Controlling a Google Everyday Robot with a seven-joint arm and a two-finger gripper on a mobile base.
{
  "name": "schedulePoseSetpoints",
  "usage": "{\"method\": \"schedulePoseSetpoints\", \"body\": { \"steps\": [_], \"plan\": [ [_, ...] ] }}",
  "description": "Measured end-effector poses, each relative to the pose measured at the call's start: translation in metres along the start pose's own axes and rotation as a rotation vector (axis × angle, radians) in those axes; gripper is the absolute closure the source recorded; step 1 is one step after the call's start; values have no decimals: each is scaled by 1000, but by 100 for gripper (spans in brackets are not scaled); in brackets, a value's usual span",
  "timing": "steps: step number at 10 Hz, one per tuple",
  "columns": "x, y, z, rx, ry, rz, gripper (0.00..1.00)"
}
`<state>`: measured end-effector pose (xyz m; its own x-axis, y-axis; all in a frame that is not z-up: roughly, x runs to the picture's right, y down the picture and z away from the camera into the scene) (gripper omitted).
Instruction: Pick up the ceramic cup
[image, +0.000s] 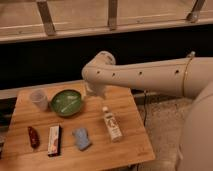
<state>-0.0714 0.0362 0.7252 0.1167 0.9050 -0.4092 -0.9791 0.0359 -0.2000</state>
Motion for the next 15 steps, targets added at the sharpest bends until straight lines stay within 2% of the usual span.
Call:
{"method": "schedulePoseSetpoints", "body": {
  "steps": [1,3,6,7,8,12,15],
  "plan": [
    [-11,11,3,-11,-11,-21,35],
    [-47,52,13,-43,-38,-82,35],
    [-93,111,28,-109,-69,-164,35],
    [-101,125,31,-128,-73,-180,35],
    [-104,130,32,-136,-73,-184,35],
    [-105,126,32,-131,-74,-182,35],
    [-87,125,41,-153,-38,-173,35]
  ]
}}
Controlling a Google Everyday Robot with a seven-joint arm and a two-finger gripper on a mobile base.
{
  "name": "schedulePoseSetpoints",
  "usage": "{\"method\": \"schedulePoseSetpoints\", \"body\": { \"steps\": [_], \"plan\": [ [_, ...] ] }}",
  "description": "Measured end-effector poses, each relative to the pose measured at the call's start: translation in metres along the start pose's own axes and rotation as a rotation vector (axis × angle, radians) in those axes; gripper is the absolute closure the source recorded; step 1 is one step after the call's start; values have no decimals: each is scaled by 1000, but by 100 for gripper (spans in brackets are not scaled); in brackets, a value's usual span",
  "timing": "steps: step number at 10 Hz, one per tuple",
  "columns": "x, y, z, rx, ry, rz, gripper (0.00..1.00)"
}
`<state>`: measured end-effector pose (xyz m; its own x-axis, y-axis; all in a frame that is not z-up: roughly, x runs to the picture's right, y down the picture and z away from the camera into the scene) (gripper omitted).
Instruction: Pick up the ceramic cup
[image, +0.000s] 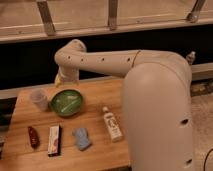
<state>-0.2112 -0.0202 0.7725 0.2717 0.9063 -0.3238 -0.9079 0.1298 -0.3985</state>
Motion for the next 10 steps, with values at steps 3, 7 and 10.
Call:
{"method": "schedulePoseSetpoints", "body": {
  "steps": [3,7,10],
  "plan": [
    [-2,31,24,-63,39,-35,35],
    [-22,63,53,-131,65,-94,35],
    [-18,65,73,-181,88,-88,35]
  ]
}}
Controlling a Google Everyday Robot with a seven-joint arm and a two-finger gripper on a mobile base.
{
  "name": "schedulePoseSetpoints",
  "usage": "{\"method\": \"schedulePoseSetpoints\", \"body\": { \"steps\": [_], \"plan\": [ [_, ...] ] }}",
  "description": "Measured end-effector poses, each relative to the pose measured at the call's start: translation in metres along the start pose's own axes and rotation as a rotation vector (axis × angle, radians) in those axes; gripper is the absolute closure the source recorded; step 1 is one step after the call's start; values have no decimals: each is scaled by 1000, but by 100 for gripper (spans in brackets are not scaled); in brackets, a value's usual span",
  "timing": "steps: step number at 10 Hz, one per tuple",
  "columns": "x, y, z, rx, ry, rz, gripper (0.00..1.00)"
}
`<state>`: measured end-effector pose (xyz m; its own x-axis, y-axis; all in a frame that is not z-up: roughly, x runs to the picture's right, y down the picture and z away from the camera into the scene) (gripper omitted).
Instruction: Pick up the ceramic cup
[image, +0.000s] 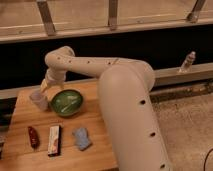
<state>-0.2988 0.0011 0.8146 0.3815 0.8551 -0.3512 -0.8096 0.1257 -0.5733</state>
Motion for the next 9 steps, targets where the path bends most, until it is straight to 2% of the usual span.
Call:
{"method": "schedulePoseSetpoints", "body": {
  "steps": [1,5,9],
  "plan": [
    [0,2,8,-29,6,3,35],
    [-14,23,41,-84,54,-56,35],
    [-13,28,70,-104,112,-82,35]
  ]
}}
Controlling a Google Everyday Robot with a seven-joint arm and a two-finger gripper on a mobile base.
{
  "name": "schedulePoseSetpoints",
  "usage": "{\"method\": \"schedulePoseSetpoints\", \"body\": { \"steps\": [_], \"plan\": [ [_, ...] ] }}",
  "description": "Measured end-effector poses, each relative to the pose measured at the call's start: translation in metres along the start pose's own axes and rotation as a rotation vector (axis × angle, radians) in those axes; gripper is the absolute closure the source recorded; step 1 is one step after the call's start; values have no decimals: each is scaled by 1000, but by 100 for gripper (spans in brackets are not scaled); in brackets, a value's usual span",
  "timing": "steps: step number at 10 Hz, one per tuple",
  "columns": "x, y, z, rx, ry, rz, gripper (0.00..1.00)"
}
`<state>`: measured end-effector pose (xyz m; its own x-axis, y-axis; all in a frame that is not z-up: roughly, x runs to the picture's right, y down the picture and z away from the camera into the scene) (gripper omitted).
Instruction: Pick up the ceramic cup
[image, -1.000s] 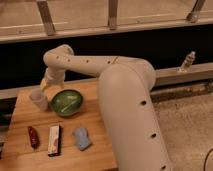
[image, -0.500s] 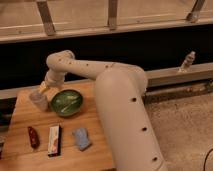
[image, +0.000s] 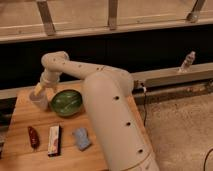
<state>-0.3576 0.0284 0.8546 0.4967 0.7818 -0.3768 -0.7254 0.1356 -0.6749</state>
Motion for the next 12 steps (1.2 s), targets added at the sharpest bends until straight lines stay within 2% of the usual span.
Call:
{"method": "schedulePoseSetpoints", "body": {
  "steps": [2,4,8,9,11,12],
  "plan": [
    [5,-6,16,-21,20,29,37],
    [10,-14,17,-40,19,51,53],
    [14,-18,9,-52,-1,69,95],
    [13,-18,7,-57,-8,71,100],
    [11,-16,0,-88,-33,86,100],
    [7,-16,-14,-138,-78,100,100]
  ]
}}
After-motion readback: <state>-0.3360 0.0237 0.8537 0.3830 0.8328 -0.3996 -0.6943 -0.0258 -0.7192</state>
